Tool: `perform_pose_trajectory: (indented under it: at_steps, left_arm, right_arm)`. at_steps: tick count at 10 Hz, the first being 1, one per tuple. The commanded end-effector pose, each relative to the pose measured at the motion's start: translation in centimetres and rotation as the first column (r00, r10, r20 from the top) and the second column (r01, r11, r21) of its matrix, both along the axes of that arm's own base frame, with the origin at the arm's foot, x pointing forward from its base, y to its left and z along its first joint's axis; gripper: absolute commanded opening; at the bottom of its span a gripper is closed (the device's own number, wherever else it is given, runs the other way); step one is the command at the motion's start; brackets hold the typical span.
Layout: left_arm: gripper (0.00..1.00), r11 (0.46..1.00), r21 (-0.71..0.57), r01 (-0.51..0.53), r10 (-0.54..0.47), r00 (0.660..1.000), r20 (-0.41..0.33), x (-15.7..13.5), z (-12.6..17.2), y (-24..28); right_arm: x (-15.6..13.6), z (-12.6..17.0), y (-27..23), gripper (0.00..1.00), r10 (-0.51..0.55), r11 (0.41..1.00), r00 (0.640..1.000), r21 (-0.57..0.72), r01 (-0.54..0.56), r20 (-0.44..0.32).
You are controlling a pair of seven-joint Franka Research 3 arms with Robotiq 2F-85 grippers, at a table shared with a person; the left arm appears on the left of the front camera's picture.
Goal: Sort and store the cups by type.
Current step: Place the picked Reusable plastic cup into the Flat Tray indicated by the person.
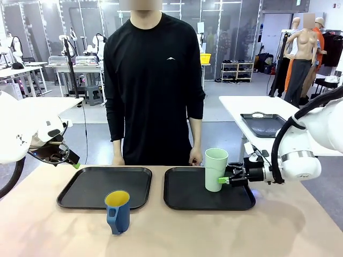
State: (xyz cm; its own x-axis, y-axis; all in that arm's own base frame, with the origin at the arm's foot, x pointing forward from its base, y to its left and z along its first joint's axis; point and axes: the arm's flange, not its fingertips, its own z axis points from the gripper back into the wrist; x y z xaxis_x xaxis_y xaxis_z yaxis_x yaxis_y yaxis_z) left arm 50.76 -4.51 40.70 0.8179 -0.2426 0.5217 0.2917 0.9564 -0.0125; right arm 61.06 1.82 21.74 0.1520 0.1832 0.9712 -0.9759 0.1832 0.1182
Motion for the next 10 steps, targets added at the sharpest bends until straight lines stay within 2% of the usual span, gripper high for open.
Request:
perform_pose_trajectory:
  at_steps: [1,6,9,10]
  left_arm:
    - [1.0,1.0,0.0,-0.001,0.001,1.0,0.003,0.1,0.1,0.0]
    - [1.0,1.0,0.0,-0.001,0.001,1.0,0.003,0.1,0.1,0.0]
    - [1.0,1.0,0.0,-0.001,0.001,1.0,0.003,0.1,0.1,0.0]
    - [1.0,1.0,0.0,-0.001,0.001,1.0,0.003,0.1,0.1,0.0]
  right_arm:
    - [-1.4,0.9,-1.2,1.0,0.002,1.0,1.0,0.007,-0.001,-0.02]
    - [-4.6,1.5,-6.0,1.0,-0.075,0.997,0.997,-0.016,0.075,-0.006]
    - [-4.7,1.9,-6.9,1.0,-0.097,0.993,0.995,-0.067,0.095,-0.034]
    - [-4.3,1.4,-7.0,1.0,-0.091,0.996,0.996,-0.019,0.091,-0.023]
